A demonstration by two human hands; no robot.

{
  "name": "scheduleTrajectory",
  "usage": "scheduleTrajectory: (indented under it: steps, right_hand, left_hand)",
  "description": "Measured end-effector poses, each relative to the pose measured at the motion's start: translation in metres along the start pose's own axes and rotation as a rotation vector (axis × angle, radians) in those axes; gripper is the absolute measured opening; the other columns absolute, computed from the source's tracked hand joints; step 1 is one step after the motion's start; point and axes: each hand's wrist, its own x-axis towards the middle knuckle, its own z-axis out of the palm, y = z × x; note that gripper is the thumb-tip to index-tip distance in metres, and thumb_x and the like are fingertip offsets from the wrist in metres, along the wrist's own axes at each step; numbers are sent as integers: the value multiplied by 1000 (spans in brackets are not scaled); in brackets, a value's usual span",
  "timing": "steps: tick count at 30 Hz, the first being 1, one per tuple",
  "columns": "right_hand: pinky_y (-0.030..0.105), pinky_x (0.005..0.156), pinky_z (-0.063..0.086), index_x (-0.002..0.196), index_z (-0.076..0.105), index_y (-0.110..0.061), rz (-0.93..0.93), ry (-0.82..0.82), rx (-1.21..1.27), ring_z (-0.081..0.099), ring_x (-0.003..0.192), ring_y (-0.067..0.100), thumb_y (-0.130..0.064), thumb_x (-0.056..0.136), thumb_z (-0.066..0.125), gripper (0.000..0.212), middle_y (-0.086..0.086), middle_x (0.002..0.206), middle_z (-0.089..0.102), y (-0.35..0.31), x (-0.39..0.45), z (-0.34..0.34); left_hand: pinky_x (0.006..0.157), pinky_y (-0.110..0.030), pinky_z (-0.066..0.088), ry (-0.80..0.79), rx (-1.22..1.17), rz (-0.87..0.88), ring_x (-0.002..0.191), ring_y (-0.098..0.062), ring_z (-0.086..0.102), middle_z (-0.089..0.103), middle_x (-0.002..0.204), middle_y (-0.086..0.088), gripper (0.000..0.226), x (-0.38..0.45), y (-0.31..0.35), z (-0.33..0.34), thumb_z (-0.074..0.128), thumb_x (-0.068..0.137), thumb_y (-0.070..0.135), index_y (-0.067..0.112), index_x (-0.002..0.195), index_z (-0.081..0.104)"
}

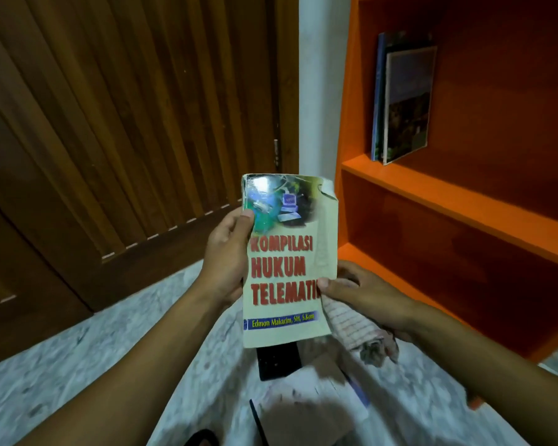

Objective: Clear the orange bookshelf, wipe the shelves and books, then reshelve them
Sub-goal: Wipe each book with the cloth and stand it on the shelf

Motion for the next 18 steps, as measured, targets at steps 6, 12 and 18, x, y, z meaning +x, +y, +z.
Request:
scheduleTrajectory:
  steps: [6, 12, 18]
  right_hand:
    - [36, 94, 56, 135, 54, -17, -40, -86, 304, 68, 114, 24, -22, 93, 62, 43, 4, 125, 70, -16, -11, -10]
    - [36, 78, 60, 134, 53, -13, -140, 20, 491, 71, 104, 32, -15, 87, 61, 48, 14, 118, 72, -33, -14, -12]
    - [44, 88, 59, 133, 55, -13, -266, 86, 471, 69, 108, 34, -17, 84, 63, 50, 16, 120, 71, -76, -13, -35]
  left_hand:
    - [62, -29, 61, -164, 73, 96, 71, -18, 72, 73, 90, -11, 31, -11, 18, 22, 47, 100, 27, 19, 129, 56]
    - [67, -29, 62, -189, 244, 123, 83, -17, 75, 77, 95, -1, 26, -13, 31, 25, 48, 101, 26, 37, 124, 53]
    - [90, -48, 58, -320, 499, -75, 100, -21, 73, 75, 111, -2, 39, -7, 50, 13, 64, 93, 15, 18, 130, 51]
